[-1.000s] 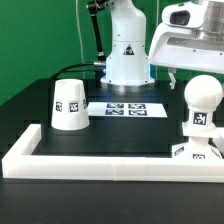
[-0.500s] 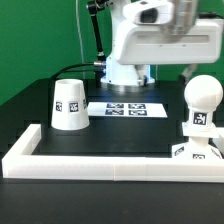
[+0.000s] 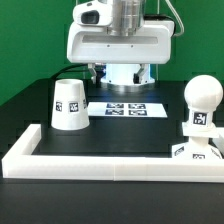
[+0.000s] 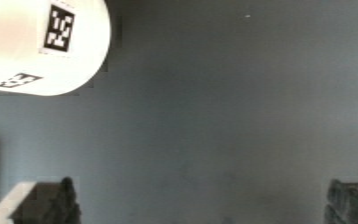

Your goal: Assemble lamp

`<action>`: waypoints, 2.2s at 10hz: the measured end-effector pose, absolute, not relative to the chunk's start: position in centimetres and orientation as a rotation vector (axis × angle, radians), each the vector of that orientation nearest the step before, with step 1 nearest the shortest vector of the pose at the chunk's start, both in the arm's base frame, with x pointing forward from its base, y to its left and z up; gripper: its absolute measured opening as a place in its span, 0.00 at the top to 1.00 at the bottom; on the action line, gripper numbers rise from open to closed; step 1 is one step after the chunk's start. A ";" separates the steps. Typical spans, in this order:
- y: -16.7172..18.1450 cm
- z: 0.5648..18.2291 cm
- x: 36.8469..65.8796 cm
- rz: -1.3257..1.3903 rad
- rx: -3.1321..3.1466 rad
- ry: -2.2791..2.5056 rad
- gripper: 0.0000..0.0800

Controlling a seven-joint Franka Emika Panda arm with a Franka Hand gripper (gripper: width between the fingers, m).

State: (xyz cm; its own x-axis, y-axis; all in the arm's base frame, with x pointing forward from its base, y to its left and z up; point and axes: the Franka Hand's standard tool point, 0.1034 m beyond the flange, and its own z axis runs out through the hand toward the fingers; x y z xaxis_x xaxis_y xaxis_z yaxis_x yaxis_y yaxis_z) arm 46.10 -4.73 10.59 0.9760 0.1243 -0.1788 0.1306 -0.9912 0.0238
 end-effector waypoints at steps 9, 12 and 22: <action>-7.5 12.3 41.3 -0.053 3.135 0.152 0.13; -9.5 12.9 41.3 -0.038 3.138 0.189 0.13; -11.6 8.2 40.3 -0.186 3.093 0.280 0.13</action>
Offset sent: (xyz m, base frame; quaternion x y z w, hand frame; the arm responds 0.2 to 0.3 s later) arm 0.0000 0.0000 0.0000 0.0000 0.0000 0.0000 1.0000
